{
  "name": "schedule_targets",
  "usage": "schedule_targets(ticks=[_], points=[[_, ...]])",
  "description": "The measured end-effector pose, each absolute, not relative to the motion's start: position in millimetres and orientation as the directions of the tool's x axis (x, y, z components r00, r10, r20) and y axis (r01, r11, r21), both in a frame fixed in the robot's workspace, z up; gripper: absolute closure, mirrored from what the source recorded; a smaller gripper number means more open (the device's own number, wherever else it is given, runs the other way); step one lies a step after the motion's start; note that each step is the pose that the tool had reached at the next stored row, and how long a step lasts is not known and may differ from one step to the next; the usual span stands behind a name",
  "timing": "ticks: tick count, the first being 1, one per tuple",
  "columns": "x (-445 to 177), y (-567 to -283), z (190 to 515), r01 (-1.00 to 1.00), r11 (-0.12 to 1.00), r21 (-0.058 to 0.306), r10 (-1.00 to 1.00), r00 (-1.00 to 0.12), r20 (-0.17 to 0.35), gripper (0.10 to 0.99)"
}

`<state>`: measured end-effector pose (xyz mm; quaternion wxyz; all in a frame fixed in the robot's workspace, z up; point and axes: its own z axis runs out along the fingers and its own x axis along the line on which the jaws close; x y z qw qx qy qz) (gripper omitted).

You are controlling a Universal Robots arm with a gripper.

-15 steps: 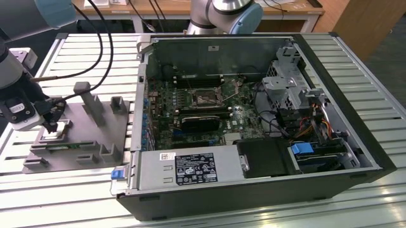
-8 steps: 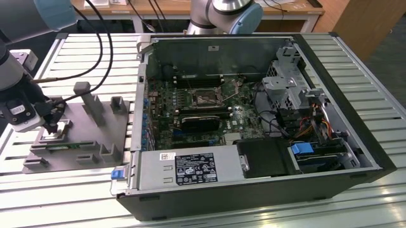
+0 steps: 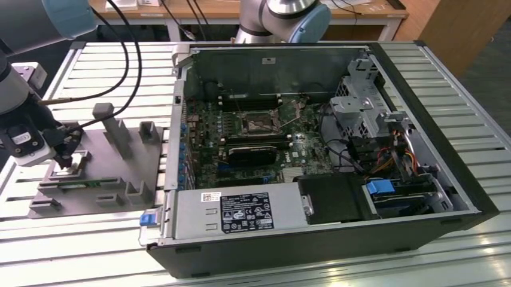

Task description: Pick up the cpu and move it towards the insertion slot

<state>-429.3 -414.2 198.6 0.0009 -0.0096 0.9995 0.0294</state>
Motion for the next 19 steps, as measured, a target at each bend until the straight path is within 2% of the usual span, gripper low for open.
schedule_targets(ticks=[1,2,4,5,7,8,10,11,12,19], points=[[-429.3,-414.2,198.6,-0.019,0.998,0.059,-0.019,-1.0,-0.002,0.922],[-429.4,-414.2,198.6,-0.019,0.998,0.059,-0.019,-1.0,-0.002,0.922],[-429.5,-414.2,198.6,-0.019,0.998,0.059,-0.019,-1.0,-0.002,0.796],[-429.5,-414.2,198.6,-0.019,0.998,0.059,-0.019,-1.0,-0.002,0.796],[-429.6,-414.2,198.6,-0.019,0.998,0.059,-0.019,-1.0,-0.002,0.678],[-429.7,-414.2,198.6,-0.019,0.998,0.059,-0.019,-1.0,-0.002,0.678],[-429.8,-414.2,198.6,-0.019,0.998,0.059,-0.019,-1.0,-0.002,0.561],[-429.8,-414.2,198.6,-0.019,0.998,0.059,-0.019,-1.0,-0.002,0.561],[-429.9,-414.2,198.6,-0.019,0.998,0.059,-0.019,-1.0,-0.002,0.498],[-431.5,-413.8,197.2,-0.019,0.998,0.062,-0.019,-1.0,-0.007,0.498]])
